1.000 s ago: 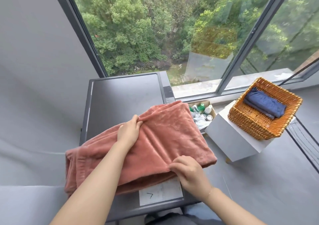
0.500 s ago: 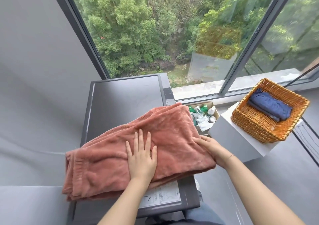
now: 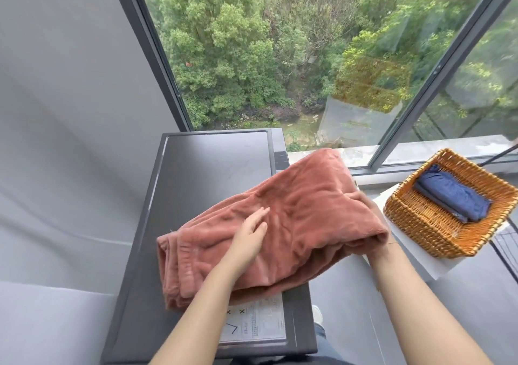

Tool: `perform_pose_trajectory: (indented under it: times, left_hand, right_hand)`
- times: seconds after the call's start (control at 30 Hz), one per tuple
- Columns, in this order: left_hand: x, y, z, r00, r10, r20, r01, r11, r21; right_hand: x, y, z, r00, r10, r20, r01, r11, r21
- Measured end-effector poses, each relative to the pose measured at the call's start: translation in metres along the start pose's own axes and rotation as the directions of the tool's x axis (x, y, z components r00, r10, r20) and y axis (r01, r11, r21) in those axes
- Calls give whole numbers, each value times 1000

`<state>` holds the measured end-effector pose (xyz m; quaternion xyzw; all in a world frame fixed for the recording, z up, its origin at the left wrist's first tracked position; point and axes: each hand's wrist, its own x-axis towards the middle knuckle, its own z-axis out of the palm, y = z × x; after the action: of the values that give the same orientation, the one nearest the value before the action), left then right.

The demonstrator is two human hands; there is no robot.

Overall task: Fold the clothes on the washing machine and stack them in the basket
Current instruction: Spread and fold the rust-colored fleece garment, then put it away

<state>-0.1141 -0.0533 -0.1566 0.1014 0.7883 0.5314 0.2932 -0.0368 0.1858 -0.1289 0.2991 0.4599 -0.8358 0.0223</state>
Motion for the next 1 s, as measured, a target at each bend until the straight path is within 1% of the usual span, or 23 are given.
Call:
perform_pose_trajectory:
  times: [0.03, 0.07, 0.13, 0.17, 0.2, 0.23, 0.3, 0.4, 0.43, 0.5, 0.53, 0.57, 0.6, 0.63, 0.67, 0.73, 0.8, 0.83, 0.87, 0.9, 0.93, 0.97, 1.0]
  left_hand:
    - [-8, 4, -7, 998, -38, -42, 34, 995, -91]
    - [-18, 5, -17, 993, -80, -90, 65, 986, -151]
    - [-33, 5, -34, 968, -154, -199, 102, 963, -250]
    - [-40, 2, -46, 944, -193, -268, 109, 948, -298]
    - [-46, -1, -57, 920, -233, -315, 112, 927, -359]
    - [-51, -5, -70, 906, -274, -322, 115, 892, -437]
    - [-56, -11, -89, 922, -335, -196, 148, 769, -622]
    - [-62, -23, -110, 933, -358, 35, 226, 506, -832]
    - [-63, -27, -112, 932, -359, 55, 217, 429, -877]
    - [-68, -35, -117, 935, -354, 34, 150, 304, -941]
    - [-71, -38, -117, 940, -340, 34, 130, 265, -955]
    - [-74, -41, -116, 944, -327, 28, 117, 254, -960]
    - [-79, -42, -116, 946, -325, 14, 109, 277, -955]
    - [-83, -40, -115, 944, -331, -16, 100, 330, -939]
    - [-87, -37, -115, 941, -337, -41, 99, 386, -917]
    - [-91, -26, -112, 940, -337, -57, 125, 495, -860]
    - [-87, -22, -109, 915, -380, -138, 135, 609, -782]
    - [-85, -20, -108, 894, -405, -191, 135, 651, -747]
    - [-83, -19, -109, 883, -415, -220, 132, 669, -731]
    - [-83, -17, -113, 877, -424, -224, 140, 674, -726]
    - [-83, -17, -118, 879, -429, -208, 156, 671, -725]
    - [-83, -21, -123, 876, -438, -204, 167, 671, -723]
    - [-83, -29, -128, 865, -452, -218, 177, 682, -709]
  right_hand:
    - [-3, -12, 5, 998, 60, 31, -63, 992, 108]
    - [-5, -21, 15, 993, 108, 55, -114, 985, 128]
    - [-8, -34, 33, 980, 150, 128, -158, 986, 55]
    - [-10, -36, 46, 977, 148, 155, -147, 989, -16]
    - [-13, -38, 60, 974, 122, 189, -108, 991, -83]
    - [-16, -36, 77, 980, 64, 188, -31, 985, -172]
    - [-27, -31, 110, 983, -56, 175, 122, 913, -390]
    - [-42, -8, 158, 955, -81, 287, 247, 751, -612]
    - [-44, 4, 168, 947, -58, 316, 265, 699, -664]
    - [-45, 30, 187, 929, 37, 369, 283, 573, -769]
    - [-46, 41, 194, 913, 108, 394, 280, 537, -796]
    - [-47, 51, 197, 893, 187, 410, 254, 542, -801]
    - [-48, 58, 199, 873, 255, 417, 209, 576, -790]
    - [-48, 63, 198, 862, 275, 426, 172, 632, -756]
    - [-45, 66, 196, 871, 232, 432, 166, 690, -705]
    - [-35, 72, 187, 929, 39, 367, 198, 787, -584]
    - [-27, 77, 178, 961, -148, 233, 249, 830, -499]
    - [-23, 79, 174, 953, -247, 177, 303, 809, -504]
    - [-18, 81, 169, 929, -346, 133, 360, 758, -544]
    - [-12, 83, 163, 889, -440, 125, 419, 674, -609]
    - [-5, 86, 156, 846, -509, 158, 464, 558, -688]
    - [3, 90, 150, 823, -524, 219, 483, 444, -755]
    - [10, 95, 144, 833, -477, 280, 478, 365, -799]
